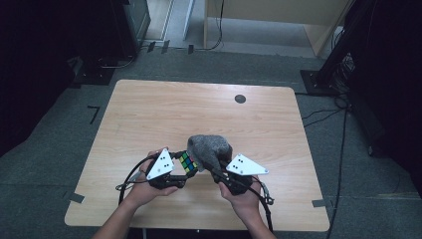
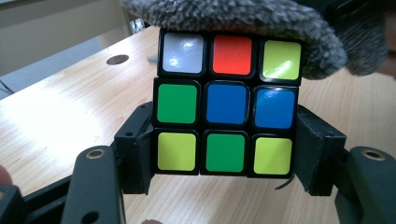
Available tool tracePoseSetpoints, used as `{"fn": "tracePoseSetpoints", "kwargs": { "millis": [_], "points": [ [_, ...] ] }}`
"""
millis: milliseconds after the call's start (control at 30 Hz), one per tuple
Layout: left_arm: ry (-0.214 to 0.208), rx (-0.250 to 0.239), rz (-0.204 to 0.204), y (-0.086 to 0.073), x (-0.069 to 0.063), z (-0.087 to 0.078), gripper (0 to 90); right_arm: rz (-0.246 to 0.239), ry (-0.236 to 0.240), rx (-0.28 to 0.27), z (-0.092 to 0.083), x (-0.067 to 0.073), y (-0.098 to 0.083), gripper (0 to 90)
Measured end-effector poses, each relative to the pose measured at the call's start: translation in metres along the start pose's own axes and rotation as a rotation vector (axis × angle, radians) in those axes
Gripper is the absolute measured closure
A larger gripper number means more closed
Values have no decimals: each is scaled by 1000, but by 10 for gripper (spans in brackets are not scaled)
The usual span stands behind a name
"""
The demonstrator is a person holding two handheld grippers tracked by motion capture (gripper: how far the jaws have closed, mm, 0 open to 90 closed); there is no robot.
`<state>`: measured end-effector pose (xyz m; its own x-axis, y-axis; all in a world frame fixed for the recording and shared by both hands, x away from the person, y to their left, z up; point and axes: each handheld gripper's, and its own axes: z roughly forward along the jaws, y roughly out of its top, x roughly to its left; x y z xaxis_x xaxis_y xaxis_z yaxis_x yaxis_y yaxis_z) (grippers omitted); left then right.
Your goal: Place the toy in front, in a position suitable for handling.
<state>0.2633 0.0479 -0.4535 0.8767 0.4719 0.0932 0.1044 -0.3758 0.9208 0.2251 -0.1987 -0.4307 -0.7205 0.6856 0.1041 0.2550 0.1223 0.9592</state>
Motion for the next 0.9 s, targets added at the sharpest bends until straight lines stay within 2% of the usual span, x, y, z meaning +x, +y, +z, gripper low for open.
{"fn": "tracePoseSetpoints", "kwargs": {
  "millis": [67,133,200,300,367,467,500,533,600,667,733,800,833,900],
  "points": [
    [-3,-14,1,1,0,-2,342,24,8,-7,-1,-5,-1,790],
    [-6,-22,-3,1,1,-3,342,36,-22,9,-1,-11,-3,790],
    [-6,-21,0,1,1,-3,342,52,-30,14,-2,-15,-4,790],
    [-8,-12,6,0,1,-2,342,35,-27,13,-1,-11,-3,789],
    [-3,1,24,-1,-2,1,342,33,-12,2,-1,-8,-2,789],
    [-8,19,56,-1,-7,4,342,-8,8,-6,-1,2,2,787],
    [-12,17,55,-1,-7,4,342,-25,1,-2,-1,3,2,786],
    [-25,4,40,-1,-7,3,342,-22,0,-2,-1,2,2,786],
    [-42,-21,12,-1,-3,0,342,13,-17,-4,-2,-6,-1,786],
    [-41,-38,-8,-1,0,-3,342,25,-60,15,-3,-16,-5,787],
    [-52,-58,-37,0,5,-5,342,51,-71,26,-4,-22,-8,787],
    [-44,-54,-35,-1,5,-5,342,56,-56,21,-4,-20,-7,789],
    [-35,-40,-29,-1,6,-4,342,37,-68,25,-4,-16,-5,786],
    [-32,-15,-18,-4,5,0,342,22,5,0,-4,-10,-1,783]
  ]
}}
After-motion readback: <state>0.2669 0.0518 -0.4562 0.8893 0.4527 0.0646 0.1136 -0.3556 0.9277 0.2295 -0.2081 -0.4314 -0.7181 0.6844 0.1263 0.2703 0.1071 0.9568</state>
